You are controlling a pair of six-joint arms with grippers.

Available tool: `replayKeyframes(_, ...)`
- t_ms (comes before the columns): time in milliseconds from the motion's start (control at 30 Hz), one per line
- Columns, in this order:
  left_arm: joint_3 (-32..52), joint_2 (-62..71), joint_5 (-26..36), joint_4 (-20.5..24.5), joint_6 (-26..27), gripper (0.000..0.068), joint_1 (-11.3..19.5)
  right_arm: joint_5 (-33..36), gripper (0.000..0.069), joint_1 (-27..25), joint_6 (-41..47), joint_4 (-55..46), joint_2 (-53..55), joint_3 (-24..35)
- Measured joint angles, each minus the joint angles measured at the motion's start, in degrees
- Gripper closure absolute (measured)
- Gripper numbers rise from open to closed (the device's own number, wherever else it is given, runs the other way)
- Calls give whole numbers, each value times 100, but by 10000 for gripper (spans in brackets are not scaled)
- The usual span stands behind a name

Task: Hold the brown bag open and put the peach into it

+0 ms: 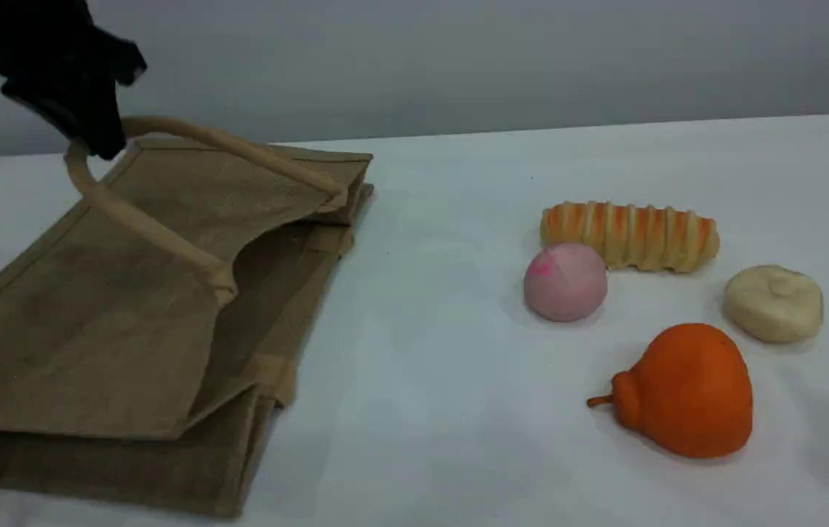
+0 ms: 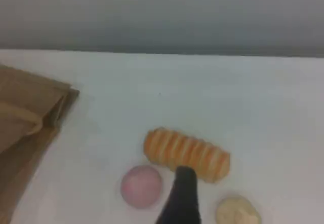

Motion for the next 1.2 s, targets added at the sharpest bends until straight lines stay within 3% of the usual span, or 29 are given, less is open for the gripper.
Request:
replayKeyframes(267,-1063,0,1503,-784,1001,592,0,143,106,0,-330,129,386,0)
replayKeyframes(567,-2060,-165,1559,-1023,1643,592,-133,249,106,82,-750,351,1290,0)
replayKeyframes(800,-2072,-215,1554,-1019,2276,592,-400,230,106,487,-1216,665,2138,0)
replayKeyframes(1100,-2067,-215,1537,-1300,3353,592,-456,-168,106,1115,-1211,690,3106,0)
replayKeyframes(1200,-2102,-215,1537,-1370,3446,592,-460,-301,106,1253,-1211,788,3414,0)
